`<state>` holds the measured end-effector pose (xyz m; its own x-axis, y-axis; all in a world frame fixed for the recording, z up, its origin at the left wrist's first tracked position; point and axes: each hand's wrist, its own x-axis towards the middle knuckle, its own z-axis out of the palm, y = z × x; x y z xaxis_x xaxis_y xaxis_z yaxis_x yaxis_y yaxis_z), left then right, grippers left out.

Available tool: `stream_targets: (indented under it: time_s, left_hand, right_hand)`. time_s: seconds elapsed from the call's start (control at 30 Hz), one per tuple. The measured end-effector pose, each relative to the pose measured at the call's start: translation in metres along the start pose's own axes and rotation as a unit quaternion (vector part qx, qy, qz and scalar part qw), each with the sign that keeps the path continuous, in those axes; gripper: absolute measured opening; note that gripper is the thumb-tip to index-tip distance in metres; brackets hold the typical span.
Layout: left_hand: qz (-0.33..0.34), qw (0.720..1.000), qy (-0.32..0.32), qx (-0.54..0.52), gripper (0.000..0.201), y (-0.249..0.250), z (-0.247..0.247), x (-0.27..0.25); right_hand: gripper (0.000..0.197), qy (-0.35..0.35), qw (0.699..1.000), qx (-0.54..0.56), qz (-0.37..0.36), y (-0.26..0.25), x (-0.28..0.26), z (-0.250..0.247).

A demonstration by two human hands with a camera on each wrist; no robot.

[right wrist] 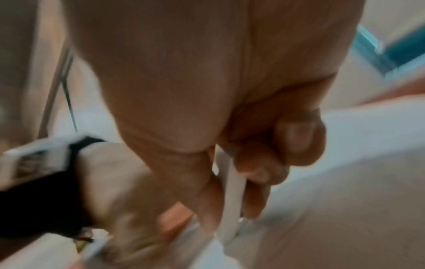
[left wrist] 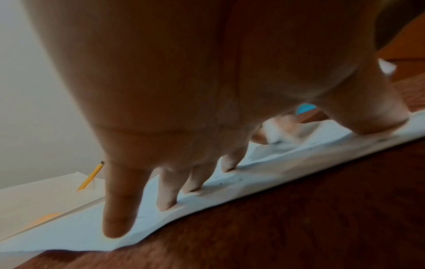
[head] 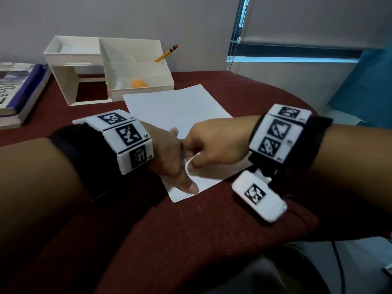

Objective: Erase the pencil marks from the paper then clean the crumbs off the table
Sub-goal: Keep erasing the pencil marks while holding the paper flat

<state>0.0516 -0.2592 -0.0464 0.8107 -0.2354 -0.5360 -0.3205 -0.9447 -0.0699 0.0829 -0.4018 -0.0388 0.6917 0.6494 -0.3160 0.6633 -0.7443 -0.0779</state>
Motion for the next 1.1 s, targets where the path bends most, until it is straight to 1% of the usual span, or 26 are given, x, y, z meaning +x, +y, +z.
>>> stream_targets:
  time_s: [0.03,0.13,0.17,0.2,0.23,0.3,0.33,0.37,0.43,0.47,0.5,0.53,0.6,0.63,0.77,0.8,0.83,0.9,0.93,0.97,1.07,1.1]
  left_hand:
    - [-0.005,1.0,-0.004,0.001,0.111,0.0,0.0,0.0]
    - [-0.037,0.999,-0.007,0.015,0.124,-0.002,0.001,0.004]
    - [-0.04,0.999,-0.006,0.018,0.126,-0.002,0.0,0.004]
    - [-0.038,0.999,-0.006,0.019,0.127,-0.004,0.001,0.007]
    - [-0.035,0.999,-0.006,0.019,0.128,-0.004,0.001,0.008]
    - [-0.027,0.999,-0.01,0.017,0.13,-0.006,0.002,0.01]
    - [-0.028,0.999,-0.01,0.018,0.13,-0.006,0.002,0.01]
    - [-0.033,0.999,-0.009,0.021,0.128,-0.005,0.001,0.009]
    - [-0.042,0.999,-0.006,0.023,0.126,-0.003,0.0,0.007]
    - [-0.041,0.999,-0.006,0.027,0.126,-0.002,-0.001,0.007]
    - [-0.041,0.999,-0.007,0.03,0.127,-0.002,-0.001,0.007]
    - [-0.042,0.999,-0.01,0.029,0.128,-0.003,0.0,0.008]
    - [-0.046,0.999,-0.016,0.023,0.131,-0.005,0.001,0.009]
    - [-0.046,0.999,-0.016,0.022,0.131,-0.005,0.001,0.009]
    - [-0.041,0.999,-0.009,0.021,0.129,-0.004,-0.001,0.01]
    - [-0.04,0.999,-0.01,0.022,0.129,-0.004,-0.001,0.01]
    - [-0.041,0.999,-0.012,0.023,0.13,-0.005,0.0,0.01]
    - [-0.041,0.999,-0.016,0.026,0.132,-0.005,0.0,0.01]
    - [-0.041,0.999,-0.015,0.026,0.132,-0.005,0.0,0.011]
    - [-0.042,0.999,-0.014,0.026,0.131,-0.005,0.0,0.01]
    - [-0.043,0.999,-0.009,0.027,0.129,-0.002,-0.002,0.01]
    - [-0.042,0.999,-0.009,0.028,0.129,-0.002,-0.002,0.01]
  right_hand:
    - [0.023,0.01,1.0,-0.003,0.014,0.003,0.005,-0.002]
    - [0.026,0.075,0.99,-0.046,0.106,0.027,0.012,-0.013]
    - [0.025,0.085,0.989,-0.054,0.112,0.03,0.01,-0.013]
    - [0.024,0.077,0.991,-0.052,0.095,0.028,0.007,-0.011]
    - [0.023,0.054,0.996,-0.039,0.066,0.023,0.0,-0.007]
    - [0.022,-0.014,1.0,-0.005,0.011,0.009,-0.015,0.0]
    - [0.022,-0.032,0.999,0.006,0.007,0.009,-0.019,0.001]
    - [0.022,-0.019,1.0,0.006,0.022,0.014,-0.02,-0.002]
    - [0.024,0.032,0.996,-0.002,0.085,0.029,-0.02,-0.007]
    - [0.025,0.05,0.993,-0.007,0.106,0.034,-0.021,-0.007]
    - [0.024,0.056,0.993,-0.008,0.103,0.033,-0.023,-0.004]
    - [0.024,0.045,0.996,-0.006,0.081,0.028,-0.025,-0.001]
    - [0.024,-0.014,0.999,0.006,0.028,0.013,-0.032,0.006]
    - [0.024,-0.026,0.999,0.009,0.025,0.011,-0.032,0.005]
    - [0.026,0.045,0.992,-0.026,0.116,0.037,-0.022,-0.008]
    - [0.025,0.051,0.992,-0.025,0.111,0.038,-0.021,-0.006]
    - [0.024,0.04,0.995,-0.023,0.091,0.033,-0.021,-0.003]
    - [0.023,-0.015,0.999,-0.008,0.045,0.017,-0.026,0.001]
    - [0.024,-0.028,0.999,-0.001,0.041,0.015,-0.027,0.0]
    - [0.024,-0.022,0.998,-0.003,0.054,0.019,-0.025,-0.003]
    - [0.025,0.04,0.988,-0.023,0.147,0.043,-0.017,-0.012]
    - [0.022,0.056,0.985,-0.044,0.156,0.043,-0.015,-0.011]
